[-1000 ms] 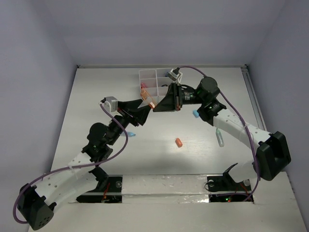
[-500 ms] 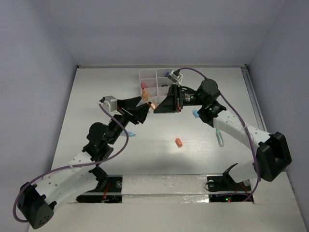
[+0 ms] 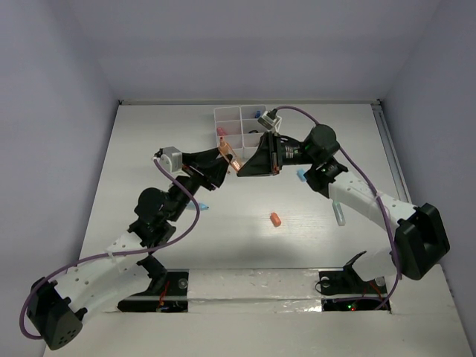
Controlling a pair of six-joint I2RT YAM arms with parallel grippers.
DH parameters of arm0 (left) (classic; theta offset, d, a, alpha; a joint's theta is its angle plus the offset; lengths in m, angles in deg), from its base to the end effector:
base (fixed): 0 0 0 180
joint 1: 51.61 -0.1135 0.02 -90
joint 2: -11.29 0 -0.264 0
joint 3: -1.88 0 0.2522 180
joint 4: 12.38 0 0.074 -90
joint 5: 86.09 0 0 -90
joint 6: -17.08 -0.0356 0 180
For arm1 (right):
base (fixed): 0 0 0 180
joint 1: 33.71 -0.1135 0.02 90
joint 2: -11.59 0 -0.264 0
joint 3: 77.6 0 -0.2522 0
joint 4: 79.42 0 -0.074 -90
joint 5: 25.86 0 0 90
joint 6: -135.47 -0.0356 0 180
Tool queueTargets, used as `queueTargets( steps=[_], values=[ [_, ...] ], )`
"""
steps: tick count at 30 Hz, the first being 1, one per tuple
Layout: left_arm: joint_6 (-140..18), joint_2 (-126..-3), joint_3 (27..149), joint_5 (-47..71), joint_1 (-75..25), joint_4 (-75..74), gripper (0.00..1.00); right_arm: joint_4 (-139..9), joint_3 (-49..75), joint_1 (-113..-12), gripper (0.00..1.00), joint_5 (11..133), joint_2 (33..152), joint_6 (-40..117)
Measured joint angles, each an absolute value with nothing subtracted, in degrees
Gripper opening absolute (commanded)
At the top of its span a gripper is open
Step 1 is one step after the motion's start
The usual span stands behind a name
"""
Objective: Sort the stationery into containers
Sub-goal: Close the pen cap on the pen.
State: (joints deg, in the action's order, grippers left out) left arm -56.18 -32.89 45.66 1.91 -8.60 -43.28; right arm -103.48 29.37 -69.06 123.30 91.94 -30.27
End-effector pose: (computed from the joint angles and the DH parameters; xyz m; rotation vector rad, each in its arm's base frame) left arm 0.1305 -0.1200 0.3513 0.2136 1.0606 -0.9261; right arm 0.2386 0.2067 0.3682 -0.5529 1.7900 2.1297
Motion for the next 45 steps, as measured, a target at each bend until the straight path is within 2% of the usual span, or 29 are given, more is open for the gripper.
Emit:
queueTargets(
  steps=[3, 4, 8, 9, 15, 26, 34, 44, 45],
  values=[
    [-56.5, -32.9, 45.7, 1.9, -8.5, -43.5, 0.26, -103.6, 29.5, -69.1, 0.00, 123.3, 91.9, -30.7],
    [-56.6, -32.9, 45.7, 1.9, -8.5, -43.5, 0.19, -103.6, 29.5, -69.1, 0.00, 123.3, 91.9, -30.8],
    [-56.9, -32.9, 45.7, 1.9, -7.9, -43.2, 0.02, -103.5, 29.5, -69.1, 0.00, 123.3, 91.9, -30.8],
    [-57.0, -32.8, 45.7, 1.8, -7.7, -42.9, 0.00, -103.3, 29.5, -69.1, 0.00, 123.3, 91.8, -30.6],
    [-57.2, -31.5, 45.7, -0.8, -6.9, -39.6, 0.00, -95.0, 27.0, -69.1, 0.00, 123.2, 91.7, -25.4],
    [-57.2, -26.3, 45.2, -4.9, -5.5, -33.2, 0.00, -63.2, 12.5, -70.2, 0.01, 119.6, 91.5, -4.9],
    [-56.7, -26.3, 44.4, -6.1, -4.2, -29.8, 0.00, -40.1, -0.5, -70.8, 0.04, 110.6, 93.8, 9.3],
    [-55.9, -27.5, 43.4, -7.1, -4.1, -27.7, 0.00, -32.6, -4.3, -71.2, 0.22, 107.4, 96.1, 12.2],
    [-55.9, -28.0, 43.4, -7.0, -4.1, -27.7, 0.00, -32.6, -4.3, -71.1, 0.26, 107.4, 96.1, 11.9]
  ],
)
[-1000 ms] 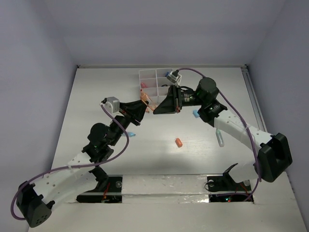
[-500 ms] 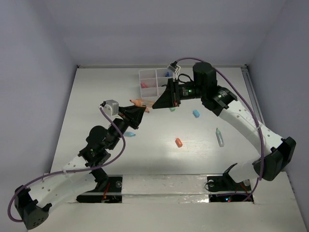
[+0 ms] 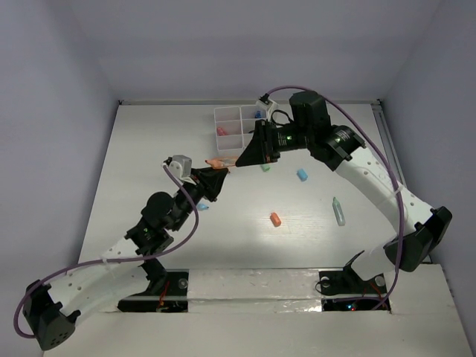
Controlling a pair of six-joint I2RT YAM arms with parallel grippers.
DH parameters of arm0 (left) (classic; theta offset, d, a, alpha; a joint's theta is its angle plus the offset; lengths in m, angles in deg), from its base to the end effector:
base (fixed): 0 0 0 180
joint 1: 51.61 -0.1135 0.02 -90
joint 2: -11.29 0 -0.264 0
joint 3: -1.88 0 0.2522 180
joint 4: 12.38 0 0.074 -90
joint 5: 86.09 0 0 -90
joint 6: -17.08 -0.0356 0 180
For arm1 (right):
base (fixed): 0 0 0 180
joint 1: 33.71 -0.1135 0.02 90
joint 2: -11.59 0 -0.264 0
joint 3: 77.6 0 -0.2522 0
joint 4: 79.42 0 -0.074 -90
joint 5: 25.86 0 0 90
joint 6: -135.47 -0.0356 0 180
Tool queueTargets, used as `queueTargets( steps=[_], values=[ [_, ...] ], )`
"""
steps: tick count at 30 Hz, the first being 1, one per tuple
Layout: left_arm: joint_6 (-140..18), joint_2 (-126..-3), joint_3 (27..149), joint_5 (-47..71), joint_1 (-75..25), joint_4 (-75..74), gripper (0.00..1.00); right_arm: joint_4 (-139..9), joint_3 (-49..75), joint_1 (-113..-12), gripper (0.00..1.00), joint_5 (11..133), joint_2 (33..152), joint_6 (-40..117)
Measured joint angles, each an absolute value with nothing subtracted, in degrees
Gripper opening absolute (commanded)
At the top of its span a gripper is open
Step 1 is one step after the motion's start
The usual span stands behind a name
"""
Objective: Sort the stationery into containers
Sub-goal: Close the pen cap on the pen.
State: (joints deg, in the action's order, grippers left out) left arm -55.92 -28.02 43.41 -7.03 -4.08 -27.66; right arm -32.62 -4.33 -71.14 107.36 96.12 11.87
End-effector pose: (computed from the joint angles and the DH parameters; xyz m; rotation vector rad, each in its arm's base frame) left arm 0.1209 -0.1221 0.3233 0.1794 1.3055 -0.8455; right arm 0.2387 0.2134 0.4300 -0.6194 2.1343 1.4977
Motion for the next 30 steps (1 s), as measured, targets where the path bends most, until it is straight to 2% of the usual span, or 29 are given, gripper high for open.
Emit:
queueTargets(
  steps=[6, 15, 17, 20, 21, 23, 24, 26, 27, 30],
  values=[
    [-55.8, -32.2, 43.7, -5.0, -4.1, -24.9, 0.00, -34.5, -5.6, -70.5, 0.39, 107.3, 96.1, 10.2],
    [-55.8, -36.4, 43.7, 4.6, -4.1, -22.5, 0.00, -38.0, -8.4, -69.9, 0.42, 107.5, 95.9, 9.9],
    [-55.7, -36.5, 43.8, 8.5, -4.1, -23.2, 0.00, -37.4, -8.7, -69.9, 0.37, 107.0, 96.1, 11.4],
    [-55.0, -38.9, 46.2, 14.7, -4.1, -23.1, 0.00, -36.8, -9.6, -69.9, 0.18, 106.7, 96.1, 17.0],
    [-54.7, -40.5, 48.0, 16.9, -4.1, -22.7, 0.00, -36.5, -9.5, -69.8, 0.06, 106.4, 95.8, 19.4],
    [-54.0, -43.7, 52.4, 20.5, -4.1, -21.0, 0.00, -37.7, -7.3, -69.8, 0.04, 104.4, 94.0, 23.8],
    [-53.4, -45.3, 54.9, 22.5, -4.1, -19.9, 0.00, -39.8, -2.8, -69.8, 0.06, 103.0, 91.2, 26.3],
    [-52.3, -47.9, 59.2, 25.8, -4.1, -17.9, 0.00, -41.8, 6.0, -69.8, 0.17, 100.8, 84.5, 30.3],
    [-51.7, -48.8, 61.1, 27.3, -4.2, -16.7, 0.00, -43.5, 10.7, -69.8, 0.31, 99.8, 80.5, 32.2],
    [-49.8, -50.9, 66.3, 33.0, -6.1, -13.2, 0.00, -47.4, 20.3, -69.7, 0.54, 97.7, 69.9, 37.9]
  ],
)
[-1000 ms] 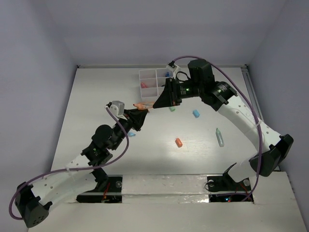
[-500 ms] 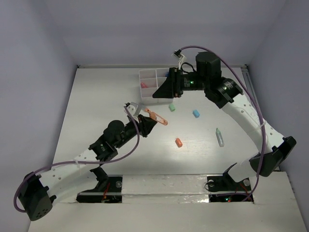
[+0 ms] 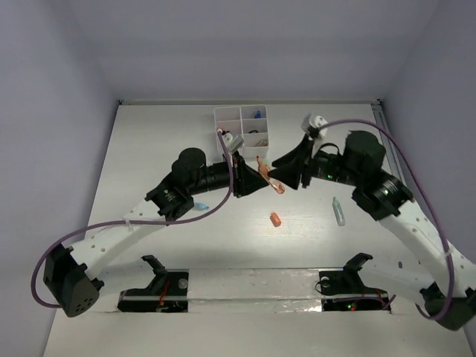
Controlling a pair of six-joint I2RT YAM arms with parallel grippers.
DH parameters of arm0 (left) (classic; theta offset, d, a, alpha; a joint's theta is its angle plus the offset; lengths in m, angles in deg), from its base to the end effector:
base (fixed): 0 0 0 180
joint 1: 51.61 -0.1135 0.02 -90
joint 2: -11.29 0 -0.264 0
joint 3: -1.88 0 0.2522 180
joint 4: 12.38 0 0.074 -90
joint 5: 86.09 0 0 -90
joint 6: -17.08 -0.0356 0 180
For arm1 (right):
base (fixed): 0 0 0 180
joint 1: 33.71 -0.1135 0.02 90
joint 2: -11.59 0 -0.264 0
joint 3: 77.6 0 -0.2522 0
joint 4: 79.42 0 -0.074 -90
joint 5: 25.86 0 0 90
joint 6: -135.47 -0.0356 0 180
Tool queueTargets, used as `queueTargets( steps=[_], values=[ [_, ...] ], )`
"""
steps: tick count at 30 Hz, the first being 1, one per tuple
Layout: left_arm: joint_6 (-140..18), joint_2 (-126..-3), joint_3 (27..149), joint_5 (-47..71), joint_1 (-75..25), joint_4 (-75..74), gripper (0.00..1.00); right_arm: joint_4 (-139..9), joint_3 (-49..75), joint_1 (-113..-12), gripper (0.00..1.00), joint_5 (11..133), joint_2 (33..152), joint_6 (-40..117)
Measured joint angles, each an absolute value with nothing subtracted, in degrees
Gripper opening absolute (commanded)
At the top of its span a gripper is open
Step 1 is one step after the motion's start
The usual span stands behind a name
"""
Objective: Sort the stationery into containers
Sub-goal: Close the pen cap on the pen.
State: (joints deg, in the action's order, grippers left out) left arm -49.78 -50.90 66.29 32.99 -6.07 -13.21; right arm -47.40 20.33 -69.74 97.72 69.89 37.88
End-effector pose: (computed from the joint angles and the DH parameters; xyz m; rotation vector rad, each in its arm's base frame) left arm 0.1654 -0.1933 0.3624 0.7508 1.5059 -1.3132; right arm 0.1620 0.1422 0.4249 -0.8730 1.5844 1.0531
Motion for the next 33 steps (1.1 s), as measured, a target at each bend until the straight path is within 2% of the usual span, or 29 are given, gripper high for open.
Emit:
queueTargets(
  steps=[4, 7, 9, 14, 18, 24, 33],
  values=[
    [-46.7, -52.6, 69.8, 42.3, -11.9, -10.6, 0.00, -53.1, 24.5, -69.7, 0.67, 96.0, 61.5, 44.4],
    [-44.3, -53.9, 70.1, 49.8, -17.8, -9.4, 0.00, -56.1, 25.8, -69.7, 0.77, 95.6, 59.0, 47.5],
    [-43.5, -54.9, 70.1, 53.3, -20.8, -7.7, 0.00, -57.3, 26.5, -69.7, 0.80, 95.4, 58.2, 49.4],
    [-44.1, -56.9, 71.7, 60.5, -23.0, -1.1, 0.00, -57.1, 26.6, -70.0, 0.81, 95.2, 60.1, 53.2],
    [-44.3, -57.3, 72.4, 65.8, -25.6, 1.2, 0.00, -55.8, 26.3, -73.4, 0.76, 93.3, 64.2, 56.3],
    [-37.2, -57.3, 69.2, 71.5, -28.8, -7.0, 0.00, -53.5, 25.7, -82.3, 0.76, 84.6, 70.7, 62.6],
    [-29.7, -58.8, 65.7, 74.2, -30.3, -13.1, 0.00, -52.4, 25.7, -89.5, 0.78, 73.9, 71.7, 67.6]
  ],
)
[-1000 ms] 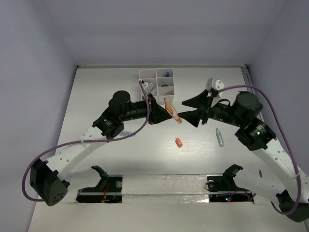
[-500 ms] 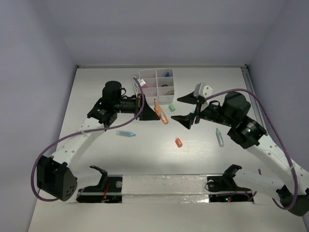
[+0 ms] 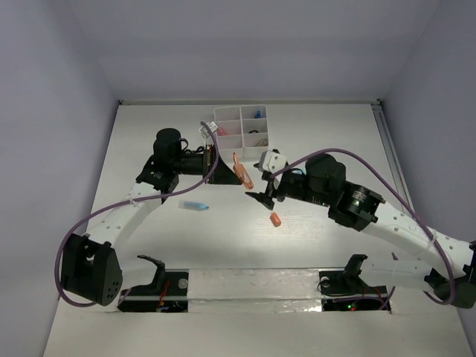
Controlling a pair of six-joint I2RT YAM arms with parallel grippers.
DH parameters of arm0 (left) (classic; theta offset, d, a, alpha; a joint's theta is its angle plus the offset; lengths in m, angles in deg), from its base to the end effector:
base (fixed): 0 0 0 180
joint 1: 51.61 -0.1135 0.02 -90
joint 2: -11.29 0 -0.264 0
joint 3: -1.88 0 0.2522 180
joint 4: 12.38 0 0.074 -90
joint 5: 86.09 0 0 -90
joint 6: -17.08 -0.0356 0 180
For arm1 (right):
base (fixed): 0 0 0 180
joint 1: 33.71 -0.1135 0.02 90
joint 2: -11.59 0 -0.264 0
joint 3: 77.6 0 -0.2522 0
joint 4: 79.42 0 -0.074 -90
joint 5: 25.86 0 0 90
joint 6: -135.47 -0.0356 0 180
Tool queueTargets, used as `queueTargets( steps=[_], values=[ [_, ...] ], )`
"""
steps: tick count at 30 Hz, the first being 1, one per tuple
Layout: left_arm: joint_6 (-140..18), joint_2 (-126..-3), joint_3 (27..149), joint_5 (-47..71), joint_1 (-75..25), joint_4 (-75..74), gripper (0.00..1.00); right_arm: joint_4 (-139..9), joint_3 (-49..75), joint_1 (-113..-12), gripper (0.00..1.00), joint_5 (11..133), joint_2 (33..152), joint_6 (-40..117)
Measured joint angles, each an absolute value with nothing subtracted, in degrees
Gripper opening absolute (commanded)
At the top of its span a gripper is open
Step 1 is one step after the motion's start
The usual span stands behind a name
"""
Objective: Sort the stationery into containers
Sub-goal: Close the pen cap on the pen.
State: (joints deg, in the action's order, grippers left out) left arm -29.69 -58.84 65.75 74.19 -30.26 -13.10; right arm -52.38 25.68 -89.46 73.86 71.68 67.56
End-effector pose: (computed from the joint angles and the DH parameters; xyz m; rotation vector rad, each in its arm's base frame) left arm 0.2361 -0.1283 0.3260 0.7262 1.8309 -1.7924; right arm 0.1286 0.1995 0.3948 -1.2170 1.3064 0.5745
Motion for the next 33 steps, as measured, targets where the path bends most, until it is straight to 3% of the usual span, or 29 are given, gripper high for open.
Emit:
queueTargets(
  steps=[4, 6, 7, 9, 14, 16, 19, 28, 33],
  values=[
    [-28.8, -58.8, 65.7, 74.4, -30.4, -13.9, 0.00, -51.1, 25.5, -91.2, 0.73, 71.0, 73.4, 68.6],
    [-28.5, -58.8, 65.7, 74.5, -30.4, -14.0, 0.00, -50.6, 25.4, -92.0, 0.60, 70.2, 74.3, 69.0],
    [-28.4, -58.8, 65.7, 74.5, -30.4, -14.1, 0.00, -50.4, 25.4, -92.6, 0.47, 69.6, 74.5, 69.4],
    [-28.3, -58.9, 65.7, 74.8, -30.4, -14.3, 0.00, -50.1, 25.4, -93.4, 0.36, 68.6, 74.7, 69.6],
    [-28.2, -59.2, 65.7, 74.8, -30.6, -14.3, 0.00, -50.0, 25.3, -93.7, 0.26, 66.8, 74.1, 69.9],
    [-28.2, -59.2, 65.7, 74.9, -30.6, -14.3, 0.00, -50.1, 25.3, -93.8, 0.26, 66.6, 73.8, 69.9],
    [-28.2, -59.2, 65.7, 74.9, -30.6, -14.3, 0.00, -50.5, 25.3, -93.8, 0.37, 66.4, 73.5, 69.8],
    [-28.8, -59.9, 65.7, 74.9, -29.9, -14.1, 0.00, -50.7, 24.6, -93.8, 0.52, 66.0, 73.5, 69.7],
    [-29.2, -59.9, 65.7, 74.9, -29.7, -13.6, 0.00, -50.7, 23.2, -93.8, 0.52, 65.8, 73.7, 69.7]
  ],
)
